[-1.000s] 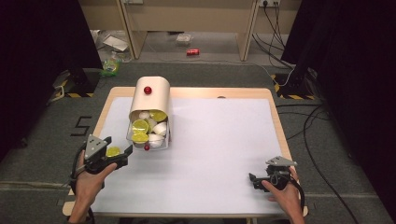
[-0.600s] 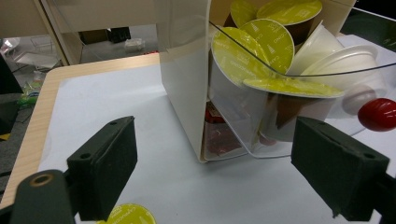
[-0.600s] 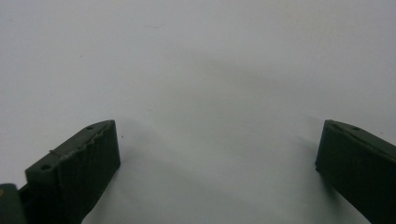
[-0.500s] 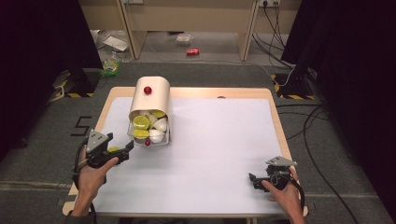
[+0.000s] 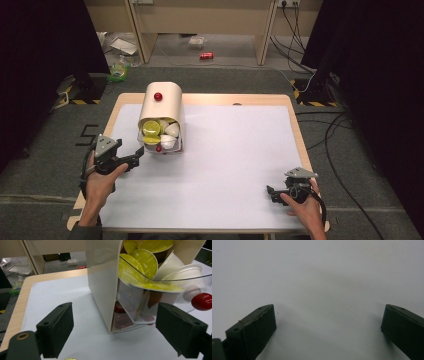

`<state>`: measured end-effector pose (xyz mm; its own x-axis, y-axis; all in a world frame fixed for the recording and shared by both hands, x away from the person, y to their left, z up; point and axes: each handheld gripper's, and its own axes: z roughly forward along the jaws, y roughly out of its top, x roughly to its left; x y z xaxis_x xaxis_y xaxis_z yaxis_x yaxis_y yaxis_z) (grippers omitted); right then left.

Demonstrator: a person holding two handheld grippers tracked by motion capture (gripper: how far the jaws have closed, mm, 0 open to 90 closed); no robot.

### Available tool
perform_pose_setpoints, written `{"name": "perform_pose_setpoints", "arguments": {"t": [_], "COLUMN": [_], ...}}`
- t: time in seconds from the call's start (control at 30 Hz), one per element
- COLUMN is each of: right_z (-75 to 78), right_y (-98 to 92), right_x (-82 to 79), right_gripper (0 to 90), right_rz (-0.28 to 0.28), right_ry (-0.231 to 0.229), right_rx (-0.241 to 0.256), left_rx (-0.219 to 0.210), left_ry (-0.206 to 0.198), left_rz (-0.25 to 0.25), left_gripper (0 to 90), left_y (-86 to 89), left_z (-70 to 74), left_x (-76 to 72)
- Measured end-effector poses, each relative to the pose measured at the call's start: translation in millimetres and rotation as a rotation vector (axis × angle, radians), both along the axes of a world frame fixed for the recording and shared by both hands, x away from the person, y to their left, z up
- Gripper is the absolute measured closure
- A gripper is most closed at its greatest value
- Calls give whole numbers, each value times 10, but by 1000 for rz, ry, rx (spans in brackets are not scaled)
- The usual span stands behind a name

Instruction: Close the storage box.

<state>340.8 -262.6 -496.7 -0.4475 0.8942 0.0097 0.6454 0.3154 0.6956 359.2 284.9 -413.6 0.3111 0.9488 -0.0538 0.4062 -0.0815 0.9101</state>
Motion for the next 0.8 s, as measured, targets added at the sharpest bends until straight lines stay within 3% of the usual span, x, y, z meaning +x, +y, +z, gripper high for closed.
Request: {"name": "perform_pose_setpoints", "arguments": {"t": [0.8], "right_z": [0], "right_y": [-2], "right_x": [2], "right_gripper": [3], "right_rz": [1], "right_ry": [-1], "right_rx": [0], "left_rx": [-4], "left_ry": [14], "left_rz": [34], "left_gripper": [150], "left_y": [-10], "left_z": [-17], "left_x": [241]}}
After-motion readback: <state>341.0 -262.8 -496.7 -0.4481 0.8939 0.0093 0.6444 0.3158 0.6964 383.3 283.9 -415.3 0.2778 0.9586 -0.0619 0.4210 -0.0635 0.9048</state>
